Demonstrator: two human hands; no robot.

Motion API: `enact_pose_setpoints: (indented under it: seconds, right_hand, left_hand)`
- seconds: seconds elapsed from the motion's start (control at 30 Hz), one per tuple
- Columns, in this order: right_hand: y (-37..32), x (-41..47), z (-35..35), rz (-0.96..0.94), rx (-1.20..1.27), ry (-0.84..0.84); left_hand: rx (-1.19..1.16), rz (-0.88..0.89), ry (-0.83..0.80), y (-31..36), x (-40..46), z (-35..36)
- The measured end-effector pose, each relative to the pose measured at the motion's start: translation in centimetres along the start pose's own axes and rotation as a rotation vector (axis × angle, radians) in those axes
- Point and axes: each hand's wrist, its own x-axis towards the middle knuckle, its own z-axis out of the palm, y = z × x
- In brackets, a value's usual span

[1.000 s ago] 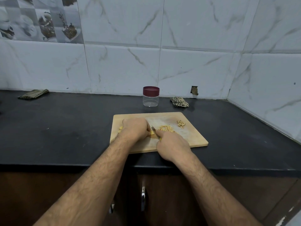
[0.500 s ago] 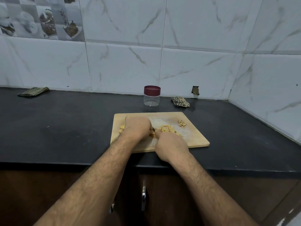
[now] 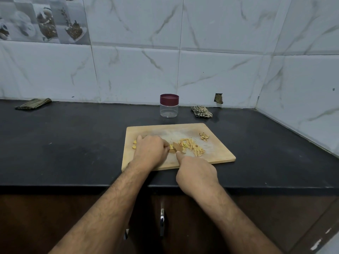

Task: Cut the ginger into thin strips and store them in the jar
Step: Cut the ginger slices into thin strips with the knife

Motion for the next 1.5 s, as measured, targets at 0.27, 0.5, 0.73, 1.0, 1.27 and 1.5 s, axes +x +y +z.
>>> enact_pose_setpoints:
  seconds: [0.27, 0.5, 0.73, 1.0, 1.27, 1.5]
  right_hand:
    - [-0.1, 0.8, -0.4, 0.010, 0.072, 0.054]
    - [-0.2, 0.8, 0.0, -0.019, 0.078, 0.058]
    - [0.2, 1.0, -0.4, 0.023, 0.083, 0.065]
    - [-0.4, 1.9, -0.5, -0.025, 0.091, 0.045]
    - [-0.8, 2.5, -0.8, -0.027, 0.012, 0.015]
    - [-0.7, 2.2, -0.7, -0.057, -0.020, 0.007]
  left_hand:
    - [-0.020, -0.008, -0.002, -0.1, -0.2, 0.0]
    - [-0.035, -0.009, 0.008, -0.1, -0.3, 0.0]
    - [-0.044, -0.015, 0.011, -0.1, -0.3, 0.0]
    - [-0.031, -0.009, 0.008, 0.0, -0.3, -0.2]
    - [-0.045, -0.015, 0.001, -0.2, -0.1, 0.1]
    - [-0.077, -0.038, -0.006, -0.4, 0.2, 0.4]
